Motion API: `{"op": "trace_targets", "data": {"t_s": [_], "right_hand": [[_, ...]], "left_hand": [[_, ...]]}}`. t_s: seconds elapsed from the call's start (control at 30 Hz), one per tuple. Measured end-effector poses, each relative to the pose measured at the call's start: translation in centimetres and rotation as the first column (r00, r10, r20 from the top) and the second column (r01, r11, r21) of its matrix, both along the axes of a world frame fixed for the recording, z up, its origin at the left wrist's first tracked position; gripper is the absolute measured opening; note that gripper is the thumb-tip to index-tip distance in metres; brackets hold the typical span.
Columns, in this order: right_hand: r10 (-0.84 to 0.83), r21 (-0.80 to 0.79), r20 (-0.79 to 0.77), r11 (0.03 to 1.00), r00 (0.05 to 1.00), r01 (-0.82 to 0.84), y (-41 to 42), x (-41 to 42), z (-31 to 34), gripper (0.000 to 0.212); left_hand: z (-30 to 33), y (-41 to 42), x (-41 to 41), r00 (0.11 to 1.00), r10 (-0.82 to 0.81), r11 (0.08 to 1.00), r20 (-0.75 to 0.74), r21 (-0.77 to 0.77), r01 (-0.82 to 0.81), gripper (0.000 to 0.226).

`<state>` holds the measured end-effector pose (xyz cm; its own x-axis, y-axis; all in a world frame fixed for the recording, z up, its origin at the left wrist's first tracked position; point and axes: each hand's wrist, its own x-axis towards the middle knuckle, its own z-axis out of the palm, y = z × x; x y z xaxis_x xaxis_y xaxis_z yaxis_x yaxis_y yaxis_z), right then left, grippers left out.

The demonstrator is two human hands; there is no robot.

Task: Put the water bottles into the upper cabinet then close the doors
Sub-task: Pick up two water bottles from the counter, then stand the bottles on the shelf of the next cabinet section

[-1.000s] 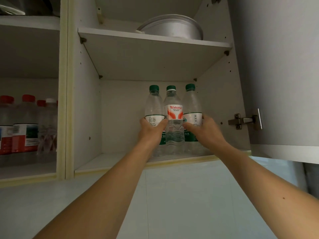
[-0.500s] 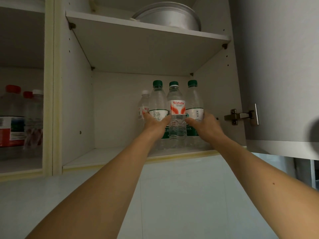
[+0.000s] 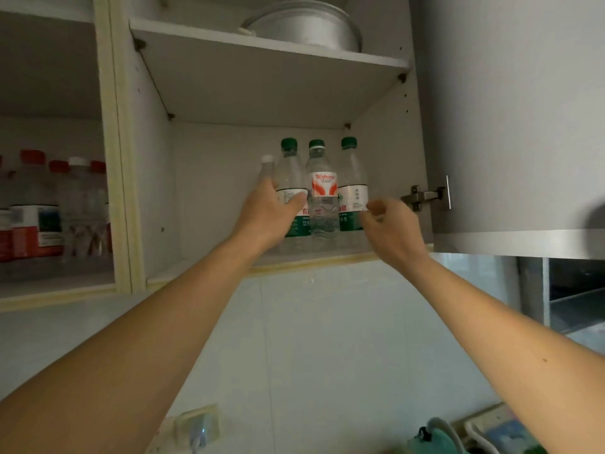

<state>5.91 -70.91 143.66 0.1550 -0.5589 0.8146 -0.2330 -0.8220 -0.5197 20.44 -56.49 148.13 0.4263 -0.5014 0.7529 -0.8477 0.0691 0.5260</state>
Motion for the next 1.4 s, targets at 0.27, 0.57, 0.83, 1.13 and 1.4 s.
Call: {"op": "trace_targets", "data": {"t_s": [0.27,0.57,0.83,1.13,1.4], "right_hand": [[0.137,-0.088,0.041,0.987,0.99,-0.133,7.8,-1.8,-7.1,0.009],[0.349,0.279,-0.098,0.909,0.932,-0.311,12.7,-2.6,-20.9,0.014],[0.425,0.586,-0.24,0.78,0.873,-0.218,13.2,-3.0,-36.0,0.015],[0.517,0.765,-0.444,0.644,0.732,0.008,11.4,-3.8,-50.4,0.013],[0.579,0.819,-0.533,0.537,0.617,0.203,8.1,-3.6,-58.6,0.05]], "left_hand": [[-6.5,6.8,-2.9,0.97,-0.092,0.972,0.224,-0.19,0.137,0.018],[-22.9,11.1,-3.4,0.976,-0.204,0.978,-0.077,0.029,0.207,0.02],[-40.3,12.8,-3.1,0.899,-0.06,0.932,-0.433,0.298,0.206,0.024],[-55.8,11.0,-3.7,0.846,0.221,0.681,-0.485,0.698,0.222,0.026],[-61.2,7.4,-5.0,0.925,0.241,0.511,-0.293,0.849,0.135,0.035]]}}
